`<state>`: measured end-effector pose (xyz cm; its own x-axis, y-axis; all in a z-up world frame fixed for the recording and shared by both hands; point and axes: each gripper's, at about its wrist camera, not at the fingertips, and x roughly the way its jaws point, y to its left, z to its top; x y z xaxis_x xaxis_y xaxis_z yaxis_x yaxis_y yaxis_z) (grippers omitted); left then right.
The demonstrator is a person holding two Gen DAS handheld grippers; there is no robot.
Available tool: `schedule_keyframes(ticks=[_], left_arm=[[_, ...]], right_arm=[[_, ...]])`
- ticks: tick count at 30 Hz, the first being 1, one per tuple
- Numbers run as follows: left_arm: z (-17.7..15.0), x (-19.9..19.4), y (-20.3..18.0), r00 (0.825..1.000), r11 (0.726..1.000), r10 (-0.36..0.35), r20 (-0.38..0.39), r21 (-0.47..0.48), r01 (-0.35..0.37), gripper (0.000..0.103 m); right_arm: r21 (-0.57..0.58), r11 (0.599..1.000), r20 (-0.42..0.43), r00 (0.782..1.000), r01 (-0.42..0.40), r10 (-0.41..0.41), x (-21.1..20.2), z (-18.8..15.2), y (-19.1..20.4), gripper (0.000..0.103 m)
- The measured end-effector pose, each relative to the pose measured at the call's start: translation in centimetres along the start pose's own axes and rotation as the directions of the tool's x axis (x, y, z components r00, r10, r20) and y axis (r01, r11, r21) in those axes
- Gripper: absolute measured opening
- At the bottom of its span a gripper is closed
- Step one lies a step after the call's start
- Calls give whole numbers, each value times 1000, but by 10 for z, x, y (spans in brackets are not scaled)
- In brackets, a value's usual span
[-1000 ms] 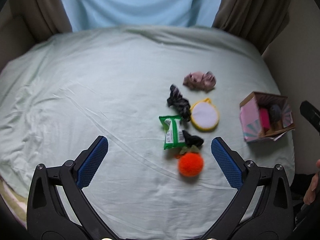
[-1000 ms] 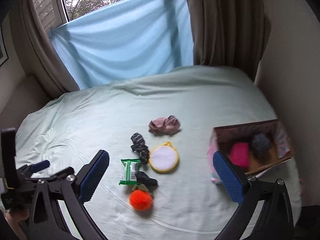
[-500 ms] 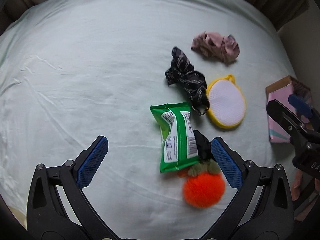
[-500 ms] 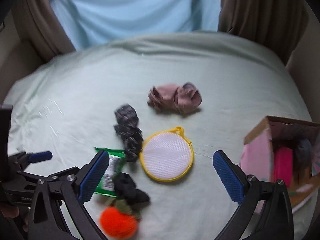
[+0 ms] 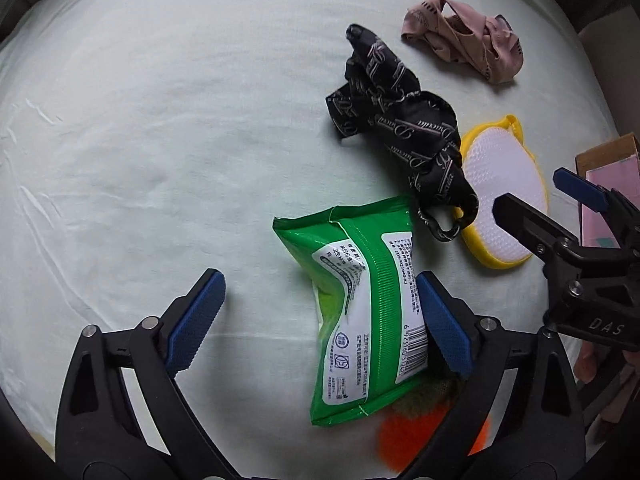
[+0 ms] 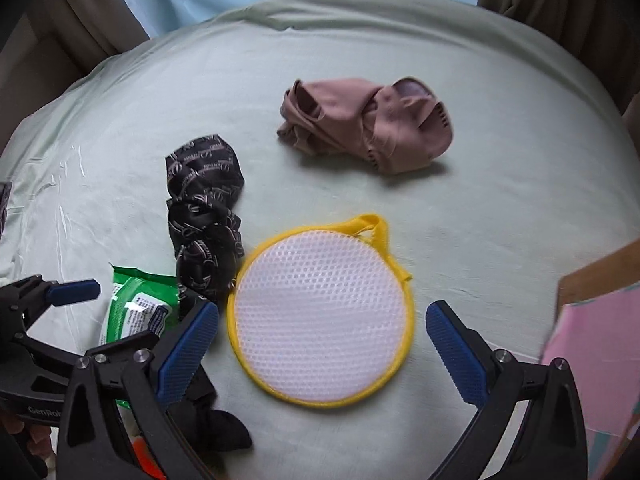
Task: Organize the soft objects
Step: 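Grasp the green wipe pack with the left tool while the right tool grasps the mesh pad, then lift the wipe pack and mesh pad and carry both over the box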
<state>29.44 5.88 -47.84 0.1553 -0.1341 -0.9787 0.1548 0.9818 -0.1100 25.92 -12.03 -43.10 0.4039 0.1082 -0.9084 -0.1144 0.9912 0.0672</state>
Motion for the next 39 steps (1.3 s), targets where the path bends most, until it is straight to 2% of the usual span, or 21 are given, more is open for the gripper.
schedule_keyframes(ticks=[3,9,11,13,15,19,23,28,30,34,39], left_arm=[[1,10,-2,1000,1000,1,-17,8,-1,87],[0,20,-13,998,996,58,-11,71,-57,81],[-2,20,-16,997,993,72,1,89,-72,75],[-3,18,-20,997,992,81,9,97,-82,60],[-3,15,-20,997,992,80,14,96,-81,50],[-2,10,-15,998,994,67,15,83,-68,42],[-3,6,-11,998,996,62,21,62,-64,40],[0,-17,-1,998,998,51,44,27,-52,39],[0,-28,2,998,999,40,51,11,-41,39],[-13,-56,7,997,999,34,74,-13,-34,38],[-21,-107,3,990,999,28,139,-30,-24,38]], right_arm=[[-6,1000,-19,1000,-3,3,11,1,1,103],[-25,999,-54,998,25,-26,30,-2,4,102],[-36,998,-58,997,44,-46,32,-4,7,102],[-42,997,-59,996,59,-61,34,-5,10,100],[-39,997,-63,996,66,-69,35,-5,14,96],[-47,997,-69,995,66,-69,36,-9,24,83],[-40,998,-80,996,44,-47,29,-10,33,62],[1,1000,-87,996,29,-29,19,-11,35,44],[34,999,-94,996,10,-7,11,-12,34,42],[64,998,-68,998,20,-15,-15,-12,30,41],[105,994,-7,1000,12,-12,-68,-11,31,41]])
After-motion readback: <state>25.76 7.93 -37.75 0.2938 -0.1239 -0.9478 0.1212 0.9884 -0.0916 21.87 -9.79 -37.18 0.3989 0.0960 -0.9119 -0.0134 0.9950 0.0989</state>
